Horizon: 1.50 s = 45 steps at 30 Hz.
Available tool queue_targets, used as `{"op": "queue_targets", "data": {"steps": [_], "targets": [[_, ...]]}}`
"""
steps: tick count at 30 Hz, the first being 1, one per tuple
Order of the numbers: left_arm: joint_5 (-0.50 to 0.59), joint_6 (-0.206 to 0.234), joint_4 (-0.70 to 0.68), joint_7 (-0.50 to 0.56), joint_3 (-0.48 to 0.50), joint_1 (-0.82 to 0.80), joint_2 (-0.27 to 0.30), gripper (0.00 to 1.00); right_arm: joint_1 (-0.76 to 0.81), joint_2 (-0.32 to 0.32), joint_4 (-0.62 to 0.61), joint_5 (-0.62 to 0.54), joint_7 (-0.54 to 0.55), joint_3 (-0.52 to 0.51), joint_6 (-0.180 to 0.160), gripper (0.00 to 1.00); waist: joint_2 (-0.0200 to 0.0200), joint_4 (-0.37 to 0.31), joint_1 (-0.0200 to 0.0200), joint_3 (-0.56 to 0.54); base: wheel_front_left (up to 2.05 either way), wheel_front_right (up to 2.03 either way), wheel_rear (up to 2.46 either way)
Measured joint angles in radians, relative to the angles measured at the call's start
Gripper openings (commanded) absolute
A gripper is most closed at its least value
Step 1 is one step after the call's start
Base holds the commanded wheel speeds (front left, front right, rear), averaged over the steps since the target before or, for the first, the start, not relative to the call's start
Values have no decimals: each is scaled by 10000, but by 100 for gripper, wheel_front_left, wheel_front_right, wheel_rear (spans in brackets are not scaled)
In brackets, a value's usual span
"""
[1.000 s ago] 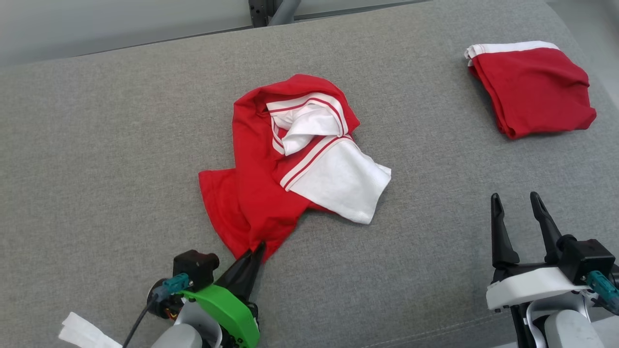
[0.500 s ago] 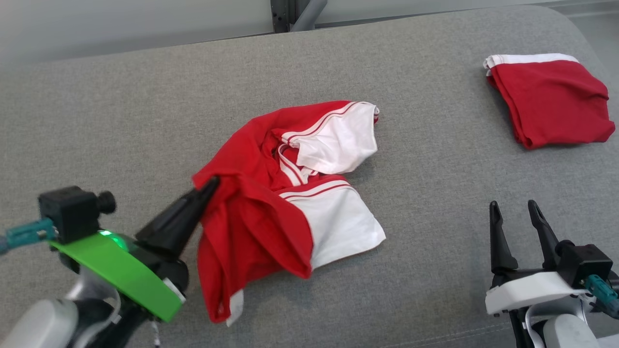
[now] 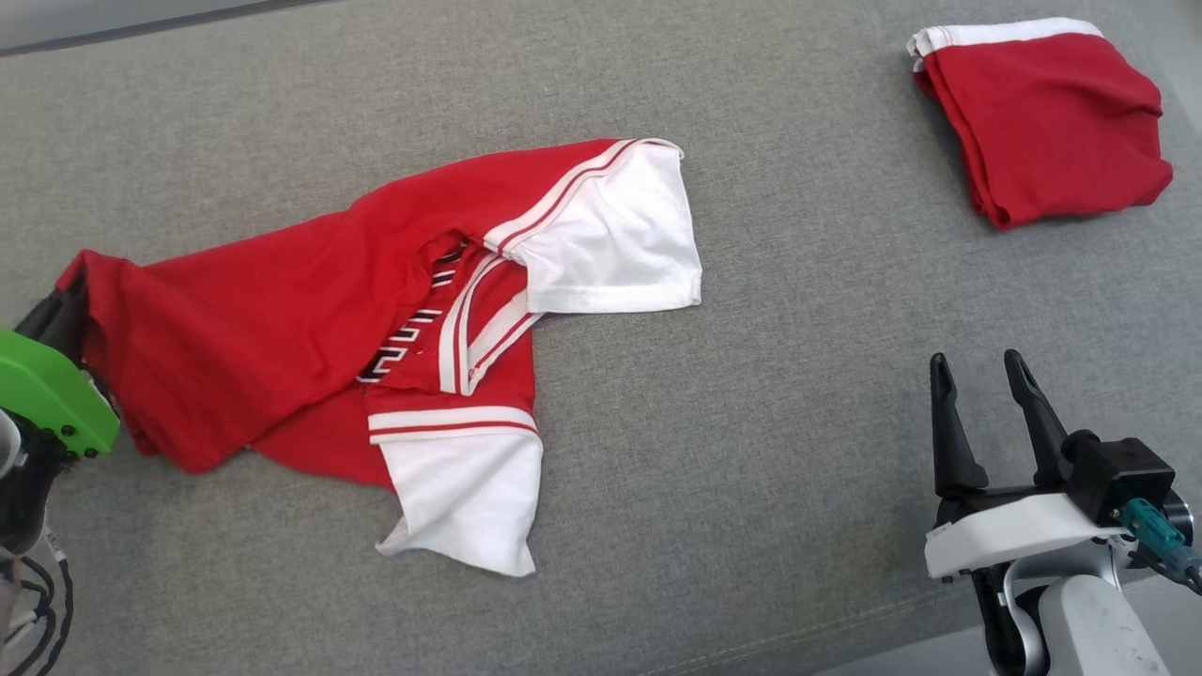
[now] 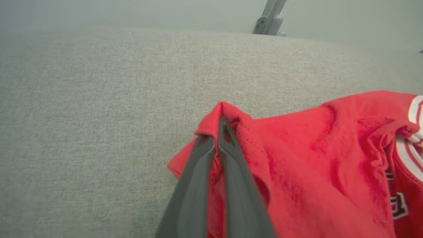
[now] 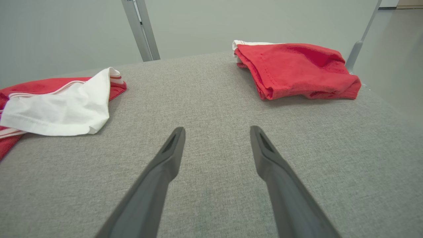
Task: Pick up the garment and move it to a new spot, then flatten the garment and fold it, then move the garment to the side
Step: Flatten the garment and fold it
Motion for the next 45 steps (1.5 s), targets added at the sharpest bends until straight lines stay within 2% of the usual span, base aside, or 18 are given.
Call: {"op": "queue_targets", "data": {"steps": [7, 11, 14, 19, 24, 29, 39, 40, 41, 42, 44, 45], "targets": [[654, 184, 1492, -2044, 46, -154, -652, 100, 176, 2, 92, 27, 0, -249, 0, 100, 0, -203, 0, 95, 0, 0, 0], [811, 686, 1429, -3218, 305, 402, -874, 100, 260, 4, 123, 17, 0, -284, 0, 100, 0, -113, 0, -149, 0, 0, 0], [731, 792, 819, -3670, 334, 1360, -1181, 100, 441, 4, 134, -6, 0, -370, 0, 100, 0, 25, 0, -447, 0, 0, 0], [527, 1078, -431, -3444, -128, 2977, -1749, 100, 666, 4, 119, -155, 0, -441, 0, 100, 0, 392, 0, -860, 0, 0, 0], [-13, 1450, -742, -3112, -81, 3545, -2105, 100, 662, 6, 52, -278, 0, -401, 0, 100, 0, 793, 0, -998, 0, 0, 0], [-253, 1304, -709, -2796, -119, 3461, -2253, 100, 551, 6, 6, -351, 0, -355, 0, 100, 0, 907, 0, -856, 0, 0, 0], [-376, 1252, -167, -2610, -203, 3034, -2383, 100, 533, 4, 8, -328, 0, -378, 0, 100, 0, 619, 0, -569, 0, 0, 0], [-378, 1241, -117, -2615, -201, 3008, -2385, 95, 533, 4, 8, -322, 0, -385, 0, 100, 0, 590, 0, -552, 0, 0, 0], [-380, 1210, -79, -2617, -207, 2985, -2385, 64, 532, 2, 6, -313, 0, -395, 0, 100, 0, 570, 0, -532, 0, 0, 0], [-393, 1179, -48, -2619, -219, 2944, -2387, 49, 531, 2, 6, -311, 0, -408, 0, 100, 0, 557, 0, -515, 0, 0, 0], [-393, 1120, 19, -2619, -251, 2886, -2395, 33, 528, 2, 6, -303, 0, -424, 0, 100, 0, 556, 0, -507, 0, 0, 0], [-393, 1093, 58, -2615, -280, 2871, -2399, 16, 529, 2, 6, -295, 0, -428, 0, 100, 0, 560, 0, -512, 0, 0, 0]]}}
